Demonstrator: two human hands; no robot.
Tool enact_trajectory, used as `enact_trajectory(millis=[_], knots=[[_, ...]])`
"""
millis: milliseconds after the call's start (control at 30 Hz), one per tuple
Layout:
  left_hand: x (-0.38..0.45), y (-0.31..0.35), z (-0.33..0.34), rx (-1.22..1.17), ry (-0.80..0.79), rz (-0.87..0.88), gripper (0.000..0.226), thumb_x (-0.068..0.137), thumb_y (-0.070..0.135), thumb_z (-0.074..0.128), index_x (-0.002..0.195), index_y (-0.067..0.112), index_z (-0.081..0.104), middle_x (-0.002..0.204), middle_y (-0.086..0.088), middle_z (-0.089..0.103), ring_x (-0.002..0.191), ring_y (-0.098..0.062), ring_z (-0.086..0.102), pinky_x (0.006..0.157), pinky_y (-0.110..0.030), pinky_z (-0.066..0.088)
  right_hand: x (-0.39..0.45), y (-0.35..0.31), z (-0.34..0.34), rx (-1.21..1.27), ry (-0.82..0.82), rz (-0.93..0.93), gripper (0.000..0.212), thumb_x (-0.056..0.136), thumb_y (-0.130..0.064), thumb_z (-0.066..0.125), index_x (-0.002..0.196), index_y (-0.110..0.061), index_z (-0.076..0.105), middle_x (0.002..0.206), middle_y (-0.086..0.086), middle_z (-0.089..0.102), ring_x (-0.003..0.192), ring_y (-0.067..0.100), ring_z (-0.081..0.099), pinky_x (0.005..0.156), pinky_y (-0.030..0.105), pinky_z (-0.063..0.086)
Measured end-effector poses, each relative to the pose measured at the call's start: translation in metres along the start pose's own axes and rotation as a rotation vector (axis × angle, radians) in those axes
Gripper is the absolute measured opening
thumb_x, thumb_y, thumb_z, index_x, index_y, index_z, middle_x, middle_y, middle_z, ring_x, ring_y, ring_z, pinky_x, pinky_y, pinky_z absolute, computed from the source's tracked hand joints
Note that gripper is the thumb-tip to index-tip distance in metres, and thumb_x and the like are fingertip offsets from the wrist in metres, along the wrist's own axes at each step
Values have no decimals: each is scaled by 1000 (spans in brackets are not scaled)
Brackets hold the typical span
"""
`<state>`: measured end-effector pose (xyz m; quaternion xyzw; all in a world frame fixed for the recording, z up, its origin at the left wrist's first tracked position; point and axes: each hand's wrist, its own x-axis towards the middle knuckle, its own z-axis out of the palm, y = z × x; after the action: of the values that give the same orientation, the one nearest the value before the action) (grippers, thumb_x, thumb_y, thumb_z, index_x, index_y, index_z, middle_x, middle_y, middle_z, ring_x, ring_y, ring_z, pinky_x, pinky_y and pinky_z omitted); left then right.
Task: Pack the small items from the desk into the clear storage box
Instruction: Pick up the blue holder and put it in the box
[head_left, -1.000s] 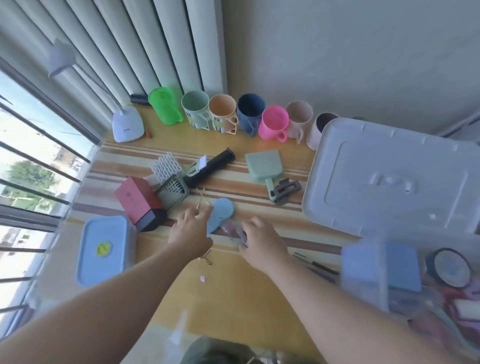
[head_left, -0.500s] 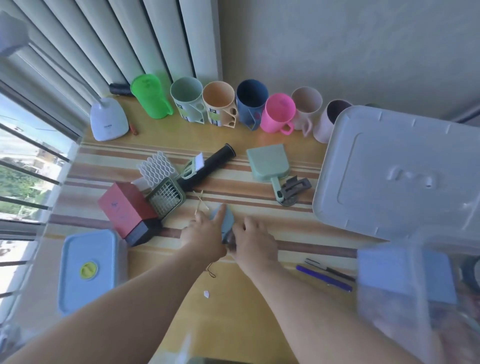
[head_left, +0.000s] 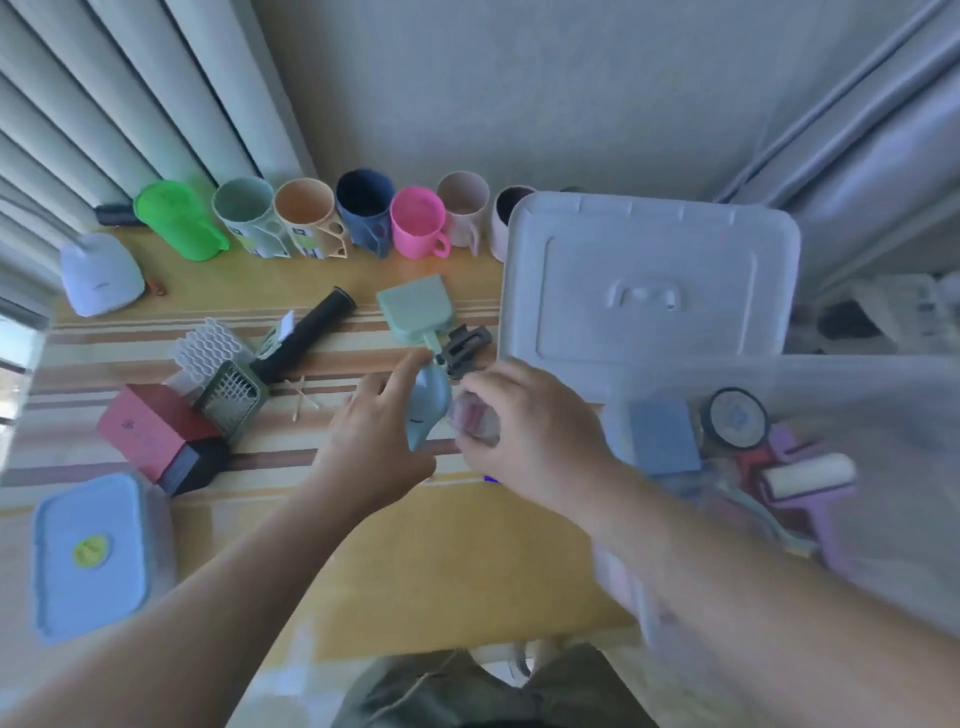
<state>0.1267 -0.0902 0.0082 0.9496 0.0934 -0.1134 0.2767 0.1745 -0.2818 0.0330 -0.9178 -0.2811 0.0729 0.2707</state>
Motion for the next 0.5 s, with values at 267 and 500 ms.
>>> enact_trajectory(millis=[267,500], knots=[[-31,174,22,-136,-34,224,107,64,17,79,145,51,17,112,2,53,90,-25,59,68,-42,53,-149,136,-137,-148,-37,342,15,78,-40,70,87,-33,59,91,-14,56,88,11,58,78,37,51],[-62,256,78,-266,-192,223,104,67,14,76,141,57,18,113,-3,63,94,-23,68,77,-49,59,-205,173,-93,-197,-527,181,6,83,-32,58,86,-27,57,99,-8,59,89,24,63,66,35,49]])
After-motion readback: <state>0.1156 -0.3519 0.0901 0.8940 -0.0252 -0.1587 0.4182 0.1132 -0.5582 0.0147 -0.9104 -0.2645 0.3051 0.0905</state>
